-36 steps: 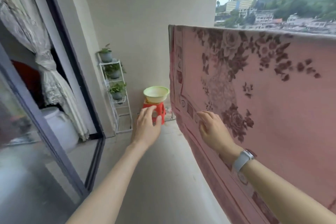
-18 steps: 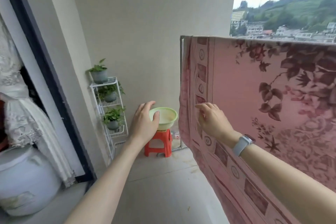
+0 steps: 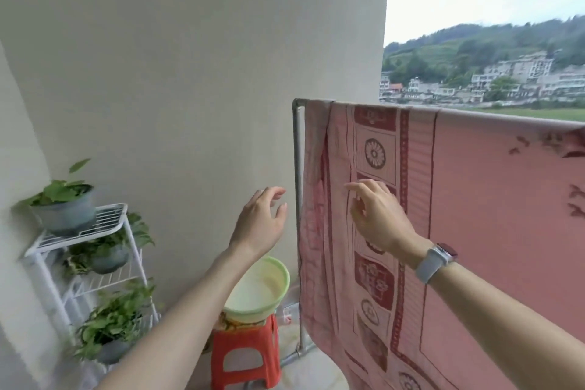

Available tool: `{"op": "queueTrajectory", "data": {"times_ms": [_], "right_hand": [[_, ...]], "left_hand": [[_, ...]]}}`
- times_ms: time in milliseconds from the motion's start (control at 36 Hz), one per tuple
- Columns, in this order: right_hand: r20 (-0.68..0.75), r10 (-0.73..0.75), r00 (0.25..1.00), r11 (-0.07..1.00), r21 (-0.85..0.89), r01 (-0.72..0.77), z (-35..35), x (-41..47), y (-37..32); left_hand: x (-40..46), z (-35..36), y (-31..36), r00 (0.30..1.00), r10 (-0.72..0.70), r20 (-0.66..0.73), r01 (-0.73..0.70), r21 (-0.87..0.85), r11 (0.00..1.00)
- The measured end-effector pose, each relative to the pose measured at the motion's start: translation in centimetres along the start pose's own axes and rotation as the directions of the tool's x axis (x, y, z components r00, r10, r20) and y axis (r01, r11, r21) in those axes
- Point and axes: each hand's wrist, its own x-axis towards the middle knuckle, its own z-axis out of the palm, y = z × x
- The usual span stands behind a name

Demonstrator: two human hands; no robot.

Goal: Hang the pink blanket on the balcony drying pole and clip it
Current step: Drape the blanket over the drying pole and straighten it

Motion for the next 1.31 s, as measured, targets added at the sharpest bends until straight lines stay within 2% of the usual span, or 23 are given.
{"op": "queueTrajectory", "data": {"times_ms": [111, 250, 417, 528, 611, 806, 917, 972, 1028, 1167, 1250, 1306], "right_hand": [[-0.12, -0.059, 0.991, 0.998, -0.017, 0.058, 2.3, 8.5, 1.7], [-0.276, -0.117, 0.954, 0.99, -0.11, 0.09, 4.7, 19.6, 3.6], [-0.295, -0.2, 0.934, 0.933, -0.348, 0.09, 8.1, 27.5, 5.9], [-0.338, -0.149, 0.929, 0.905, -0.426, -0.01, 10.0, 30.0, 7.1], [-0.392, -0.129, 0.911, 0.866, -0.491, -0.089, 11.2, 31.3, 7.5], [-0.553, -0.063, 0.831, 0.789, -0.537, -0.298, 13.3, 33.5, 7.1], [-0.602, -0.034, 0.798, 0.744, -0.548, -0.382, 14.1, 34.6, 6.7], [-0.607, -0.005, 0.795, 0.71, -0.562, -0.424, 14.5, 35.1, 6.4], [-0.596, 0.018, 0.803, 0.674, -0.586, -0.45, 14.8, 35.9, 6.2], [-0.553, 0.067, 0.831, 0.62, -0.629, -0.469, 14.7, 39.1, 5.7], [-0.53, 0.116, 0.84, 0.597, -0.639, -0.485, 15.5, 40.2, 5.8], [-0.518, 0.116, 0.848, 0.593, -0.649, -0.477, 16.7, 40.3, 6.1]], "left_hand": [[9.5, 2.1, -2.4, 0.998, 0.043, 0.035, -0.043, 0.0, 0.999], [23.0, 4.2, -3.1, 0.998, 0.057, 0.008, -0.055, -0.144, 0.988], [32.9, 8.7, -6.2, 0.998, 0.055, 0.025, -0.046, -0.267, 0.963], [38.4, 11.8, -7.9, 0.997, -0.002, 0.076, 0.03, -0.375, 0.926], [41.4, 13.8, -8.4, 0.99, 0.025, 0.139, 0.043, -0.465, 0.884], [45.3, 14.5, -9.9, 0.977, 0.197, 0.084, -0.097, -0.645, 0.758], [48.4, 13.5, -10.5, 0.936, 0.329, 0.127, -0.135, -0.732, 0.668], [50.0, 13.2, -10.2, 0.935, 0.337, 0.113, -0.143, -0.75, 0.646], [52.0, 13.0, -10.0, 0.951, 0.298, 0.08, -0.14, -0.748, 0.648], [57.5, 13.7, -11.3, 0.996, 0.092, 0.017, -0.053, -0.712, 0.7], [58.3, 15.1, -12.9, 0.989, 0.125, 0.084, -0.038, -0.664, 0.747], [57.5, 15.6, -14.4, 0.984, 0.167, 0.068, -0.084, -0.649, 0.756]]}}
